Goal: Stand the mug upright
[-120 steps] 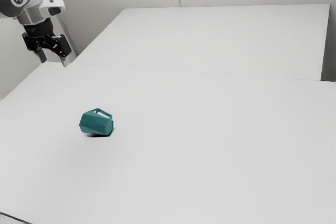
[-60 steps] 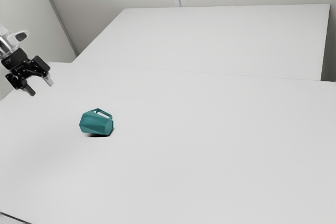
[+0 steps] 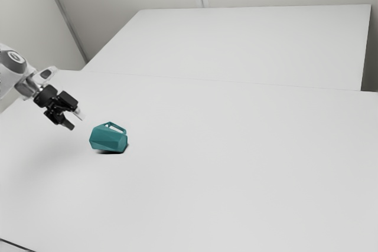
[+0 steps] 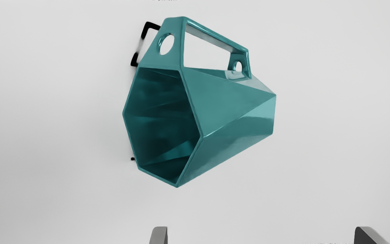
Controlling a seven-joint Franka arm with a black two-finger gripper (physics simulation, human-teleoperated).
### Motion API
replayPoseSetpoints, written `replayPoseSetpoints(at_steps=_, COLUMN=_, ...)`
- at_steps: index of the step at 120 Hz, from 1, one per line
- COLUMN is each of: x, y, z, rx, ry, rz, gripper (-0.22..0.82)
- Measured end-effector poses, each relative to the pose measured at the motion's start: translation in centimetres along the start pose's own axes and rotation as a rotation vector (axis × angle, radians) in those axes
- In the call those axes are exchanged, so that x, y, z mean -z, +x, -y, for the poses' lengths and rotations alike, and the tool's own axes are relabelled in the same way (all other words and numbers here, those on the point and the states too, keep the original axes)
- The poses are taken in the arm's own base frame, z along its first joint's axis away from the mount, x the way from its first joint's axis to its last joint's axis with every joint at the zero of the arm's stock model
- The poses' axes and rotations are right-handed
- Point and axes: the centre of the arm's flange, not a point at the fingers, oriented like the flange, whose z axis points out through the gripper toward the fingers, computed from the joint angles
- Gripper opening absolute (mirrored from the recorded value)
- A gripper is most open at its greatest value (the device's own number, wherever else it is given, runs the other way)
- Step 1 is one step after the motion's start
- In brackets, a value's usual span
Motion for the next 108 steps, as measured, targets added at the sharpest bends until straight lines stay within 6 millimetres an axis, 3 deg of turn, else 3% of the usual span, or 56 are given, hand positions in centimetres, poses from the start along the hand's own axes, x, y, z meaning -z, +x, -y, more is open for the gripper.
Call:
replayPoseSetpoints(at_steps=19, x=-2.2, y=1.1, z=2.0, rx=-0.101, ry=-0.001, rz=0.000, gripper=0.60)
replayPoseSetpoints(at_steps=59, x=-4.2, y=3.0, z=4.2, rx=-0.278, ry=-0.034, rz=-0.053, gripper=0.60)
replayPoseSetpoints(at_steps=84, x=-5.4, y=3.1, z=5.0, rx=-0.328, ry=-0.102, rz=-0.121, gripper=0.60)
replayPoseSetpoints(at_steps=108, x=-7.1, y=1.9, z=5.4, rx=-0.342, ry=-0.173, rz=-0.155, gripper=0.60)
